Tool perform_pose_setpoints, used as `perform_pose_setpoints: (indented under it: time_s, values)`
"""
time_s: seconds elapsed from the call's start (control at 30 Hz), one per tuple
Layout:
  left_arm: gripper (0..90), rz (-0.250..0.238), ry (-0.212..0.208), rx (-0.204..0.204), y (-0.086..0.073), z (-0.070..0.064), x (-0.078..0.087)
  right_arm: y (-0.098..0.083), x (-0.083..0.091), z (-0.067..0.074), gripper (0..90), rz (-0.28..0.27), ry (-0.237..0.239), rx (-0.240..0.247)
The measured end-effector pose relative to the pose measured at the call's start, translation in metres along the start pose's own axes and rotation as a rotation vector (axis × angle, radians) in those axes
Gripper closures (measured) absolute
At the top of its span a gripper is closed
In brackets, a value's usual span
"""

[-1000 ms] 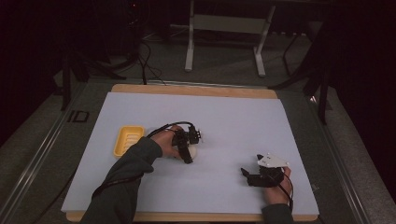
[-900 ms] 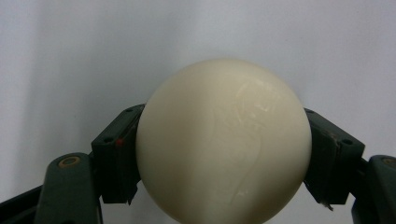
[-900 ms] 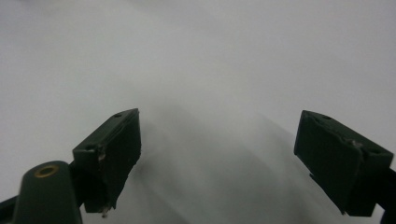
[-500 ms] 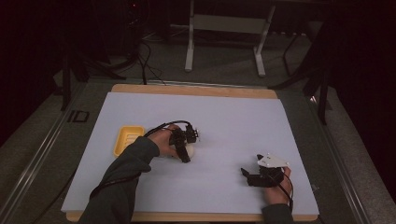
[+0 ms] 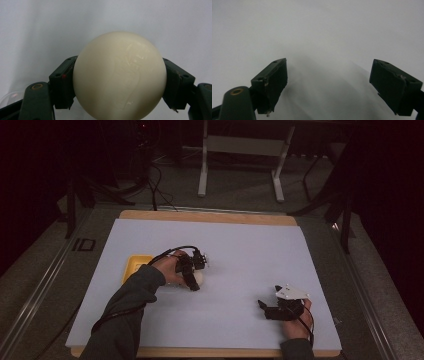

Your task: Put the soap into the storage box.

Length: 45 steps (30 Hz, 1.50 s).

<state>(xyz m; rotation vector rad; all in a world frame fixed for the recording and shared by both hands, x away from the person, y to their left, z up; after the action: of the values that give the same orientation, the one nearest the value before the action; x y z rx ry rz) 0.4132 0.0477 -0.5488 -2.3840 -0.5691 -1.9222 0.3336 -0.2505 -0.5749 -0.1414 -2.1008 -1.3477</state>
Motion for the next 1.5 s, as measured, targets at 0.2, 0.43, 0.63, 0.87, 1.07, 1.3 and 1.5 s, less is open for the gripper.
perform_pose_setpoints:
  time_s: [0.2,0.43,0.63,0.87,1.07,1.3,1.5]
  values:
    - [25.3,0.011,0.007,0.007,-0.005,0.001,0.005,0.0,0.0,0.0,14.6,0.001,-0.001,0.001]
    - [25.3,-0.009,0.023,0.022,-0.009,0.003,0.014,0.0,0.0,0.0,14.6,0.001,-0.001,0.002]
    - [25.3,-0.028,0.033,0.067,-0.013,0.006,0.019,0.0,0.0,0.0,14.6,0.001,-0.001,0.003]
    - [25.3,-0.025,0.036,0.124,-0.022,0.013,0.023,0.0,0.0,0.0,14.6,0.001,-0.002,0.005]
    - [25.3,-0.045,0.037,0.152,-0.029,0.017,0.027,0.0,0.0,0.0,14.6,0.001,-0.002,0.005]
    - [25.3,-0.059,0.045,0.18,-0.035,0.02,0.033,0.0,0.0,0.0,14.6,0.002,-0.003,0.006]
    - [25.4,-0.05,0.05,0.207,-0.043,0.023,0.039,0.0,0.0,0.0,14.6,0.002,-0.003,0.006]
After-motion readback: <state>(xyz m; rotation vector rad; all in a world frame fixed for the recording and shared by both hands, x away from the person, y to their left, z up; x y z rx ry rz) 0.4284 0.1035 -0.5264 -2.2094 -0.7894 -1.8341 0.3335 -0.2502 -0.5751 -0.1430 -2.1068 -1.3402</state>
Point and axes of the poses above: each handheld gripper's, and its own axes: x roughly backward along the jaws, y roughly out of its top, z roughly to its left, the point moved 6 cm from there along -x, roughly forward along the jaws, and after that the axes turned 14 degrees about -y, right-handed, at the moved point
